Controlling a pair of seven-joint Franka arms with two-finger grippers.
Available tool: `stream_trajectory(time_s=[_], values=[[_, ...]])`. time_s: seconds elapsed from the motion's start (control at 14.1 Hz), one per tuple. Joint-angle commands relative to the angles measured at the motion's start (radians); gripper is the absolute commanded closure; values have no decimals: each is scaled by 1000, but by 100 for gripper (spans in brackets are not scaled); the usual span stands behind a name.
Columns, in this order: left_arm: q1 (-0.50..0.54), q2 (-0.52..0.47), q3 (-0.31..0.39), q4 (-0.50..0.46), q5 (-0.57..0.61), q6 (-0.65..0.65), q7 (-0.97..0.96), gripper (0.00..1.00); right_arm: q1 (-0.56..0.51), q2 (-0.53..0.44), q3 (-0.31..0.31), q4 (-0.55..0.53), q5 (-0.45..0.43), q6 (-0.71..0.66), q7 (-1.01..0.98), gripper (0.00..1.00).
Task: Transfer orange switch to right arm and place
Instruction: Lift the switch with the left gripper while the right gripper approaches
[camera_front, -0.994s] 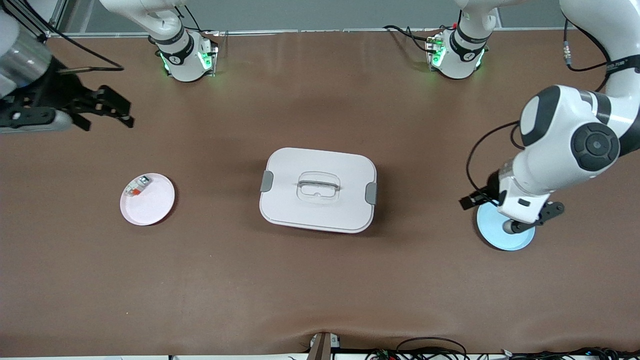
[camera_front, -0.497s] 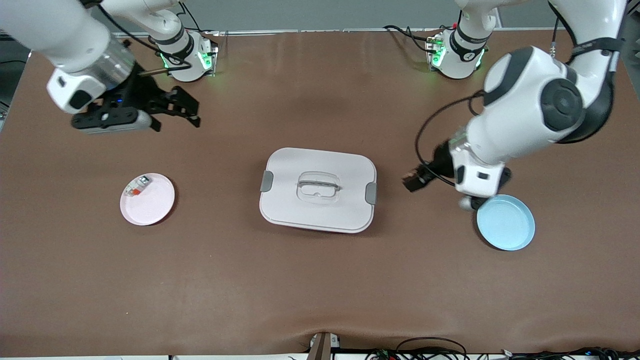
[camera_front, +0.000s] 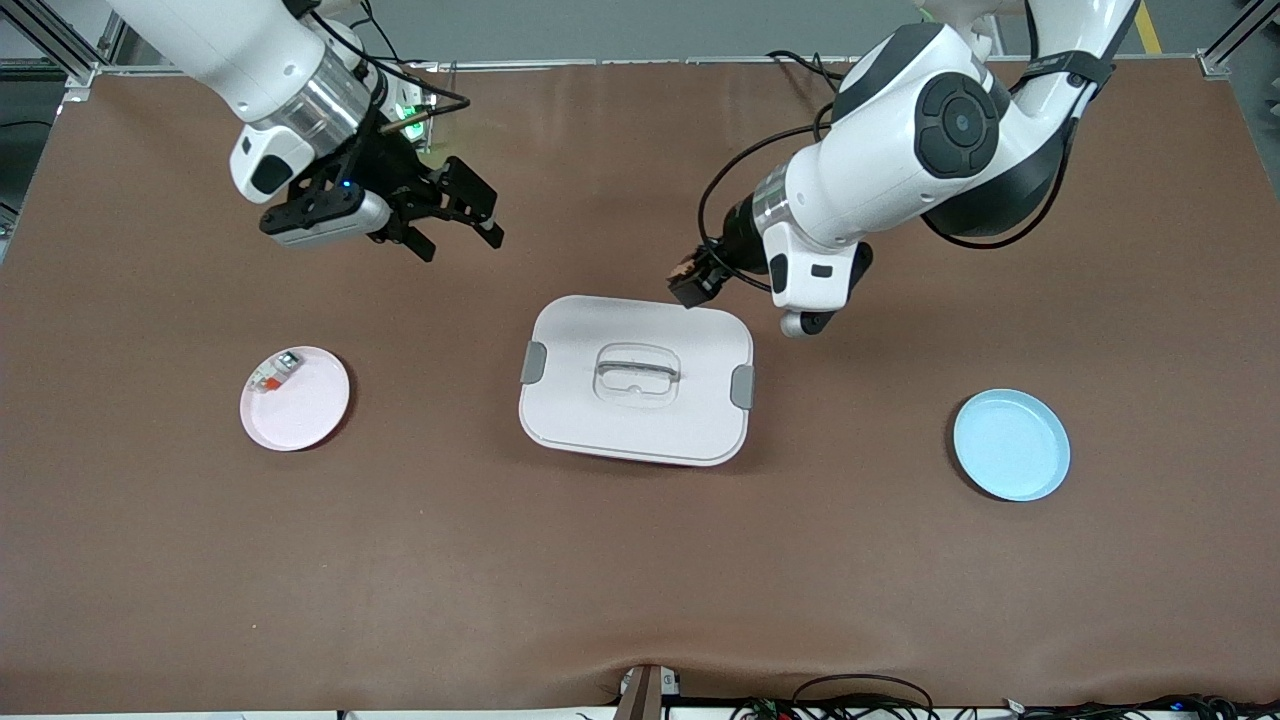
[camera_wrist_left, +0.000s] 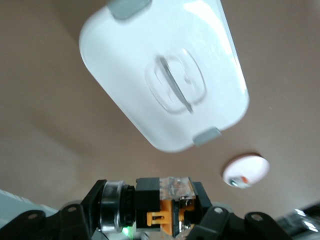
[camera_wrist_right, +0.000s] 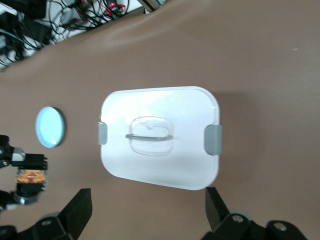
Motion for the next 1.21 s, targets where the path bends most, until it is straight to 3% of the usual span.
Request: stream_trajectory(time_s=[0.0,0.21,0.43,1.14], values=[[-32,62,-3,38,-52,69,-88,100,53,-53,-10,-120,92,150,31,0],[-89,99,-3,36,-53,178,-167,100,119,-47,-10,-129,108,218,197,0],[-120,112,-1,35,-53,252,-218,100,148,-27,-10,-123,98,257,196,0],[-125,122,-3,38,-84,255,-217,100,183,100,-12,-80,103,386,207,0]])
